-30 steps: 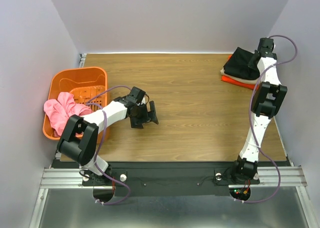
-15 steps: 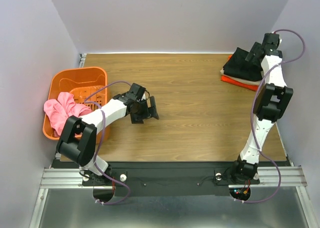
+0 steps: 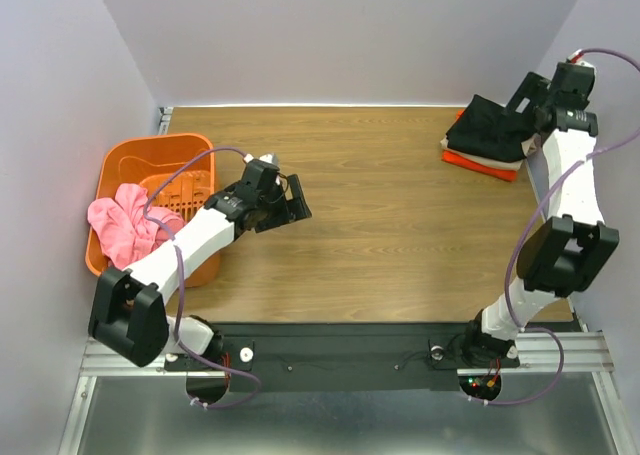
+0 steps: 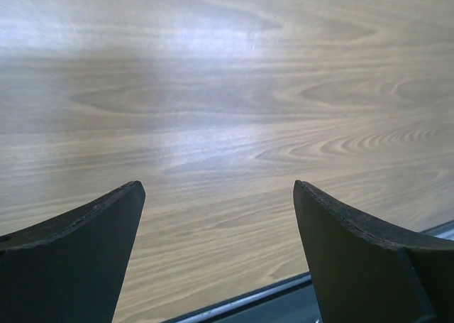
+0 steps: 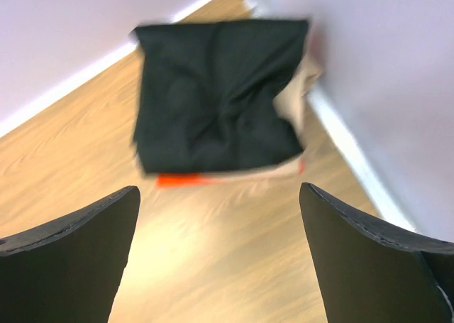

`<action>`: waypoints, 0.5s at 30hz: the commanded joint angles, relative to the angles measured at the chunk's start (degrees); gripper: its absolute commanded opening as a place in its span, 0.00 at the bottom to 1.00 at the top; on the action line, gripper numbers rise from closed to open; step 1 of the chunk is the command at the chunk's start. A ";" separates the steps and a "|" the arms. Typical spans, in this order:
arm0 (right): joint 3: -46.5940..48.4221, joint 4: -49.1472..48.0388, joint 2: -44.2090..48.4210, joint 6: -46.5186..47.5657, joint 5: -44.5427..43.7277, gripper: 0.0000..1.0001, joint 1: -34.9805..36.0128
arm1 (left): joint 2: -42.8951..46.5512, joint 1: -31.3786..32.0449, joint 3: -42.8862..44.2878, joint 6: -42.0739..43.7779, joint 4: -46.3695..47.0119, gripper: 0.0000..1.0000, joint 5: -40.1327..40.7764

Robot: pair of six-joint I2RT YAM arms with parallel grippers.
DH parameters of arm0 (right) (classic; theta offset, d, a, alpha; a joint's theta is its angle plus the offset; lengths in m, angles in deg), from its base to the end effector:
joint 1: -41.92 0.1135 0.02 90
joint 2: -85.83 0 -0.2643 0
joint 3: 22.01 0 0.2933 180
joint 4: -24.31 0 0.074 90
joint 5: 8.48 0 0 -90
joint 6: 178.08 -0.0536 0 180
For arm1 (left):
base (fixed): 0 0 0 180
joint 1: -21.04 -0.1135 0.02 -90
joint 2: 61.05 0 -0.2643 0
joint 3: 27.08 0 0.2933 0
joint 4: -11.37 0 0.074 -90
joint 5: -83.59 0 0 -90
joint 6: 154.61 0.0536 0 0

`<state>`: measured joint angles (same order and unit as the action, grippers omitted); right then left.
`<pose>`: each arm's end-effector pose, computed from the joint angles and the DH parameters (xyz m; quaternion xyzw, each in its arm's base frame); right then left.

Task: Fold and stack the t-shirts
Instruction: Neatly place the folded tshirt to the corner

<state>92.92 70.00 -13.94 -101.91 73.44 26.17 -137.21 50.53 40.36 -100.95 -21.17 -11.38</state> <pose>0.4382 -0.1314 0.3861 0.2549 0.8286 -0.0695 0.4937 0.2958 -0.1726 0.2416 -0.0365 0.9095 -0.2572 0.3246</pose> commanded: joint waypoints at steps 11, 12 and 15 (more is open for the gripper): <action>-32.54 -3.13 20.39 -5.95 11.06 1.00 22.15 | 7.34 -0.14 -1.32 -1.37 3.77 0.98 7.78; -35.95 -3.21 21.18 -6.82 11.06 1.00 23.56 | 7.34 -0.14 -1.23 -1.28 3.94 0.98 7.70; -40.54 -3.30 24.70 -8.06 11.33 1.00 28.40 | 7.60 -0.14 -0.88 -1.10 4.38 0.98 7.87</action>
<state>55.83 68.54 5.69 -107.31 83.89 51.26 -131.44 50.53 39.61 -102.24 -19.03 -5.09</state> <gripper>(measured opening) 0.998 0.985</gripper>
